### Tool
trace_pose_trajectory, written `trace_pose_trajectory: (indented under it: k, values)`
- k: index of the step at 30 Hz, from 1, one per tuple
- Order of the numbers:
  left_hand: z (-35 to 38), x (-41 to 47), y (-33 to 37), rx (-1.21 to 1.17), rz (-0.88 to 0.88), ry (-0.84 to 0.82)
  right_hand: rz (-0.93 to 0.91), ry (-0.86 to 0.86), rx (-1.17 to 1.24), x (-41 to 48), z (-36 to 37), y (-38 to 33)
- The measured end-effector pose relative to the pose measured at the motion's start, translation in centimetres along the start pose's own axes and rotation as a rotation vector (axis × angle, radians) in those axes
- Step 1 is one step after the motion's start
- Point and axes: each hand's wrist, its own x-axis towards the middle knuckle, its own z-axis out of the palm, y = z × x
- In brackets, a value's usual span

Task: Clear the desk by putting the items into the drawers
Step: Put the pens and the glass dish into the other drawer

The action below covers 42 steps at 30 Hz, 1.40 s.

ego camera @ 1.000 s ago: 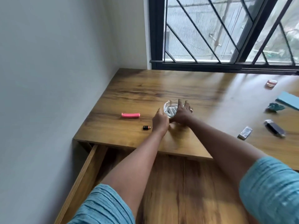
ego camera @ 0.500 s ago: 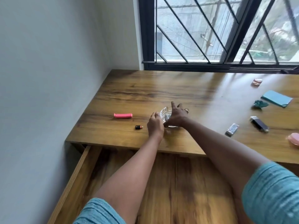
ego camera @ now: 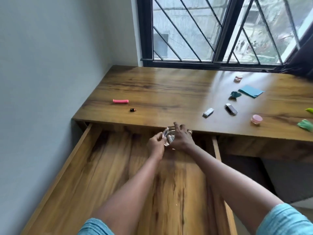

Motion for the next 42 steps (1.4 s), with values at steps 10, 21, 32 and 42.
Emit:
trace_pose_trajectory:
  k: [10, 21, 32, 42]
  values:
    - [1.1, -9.1, -8.5, 0.050, -0.280, -0.099, 0.147, -0.177, -0.063, -10.5, 8.2, 5.4]
    - [0.5, -14.7, -11.6, 0.100, -0.412, -0.307, 0.187, -0.249, -0.021, -17.3, 11.7, 8.2]
    - [1.4, -16.7, -13.7, 0.151, -0.444, -0.273, 0.177, -0.266, 0.036, -19.7, 13.1, 10.0]
    - [1.5, -17.8, -14.4, 0.199, -0.394, -0.273, 0.153, -0.274, -0.021, -20.3, 13.2, 10.3]
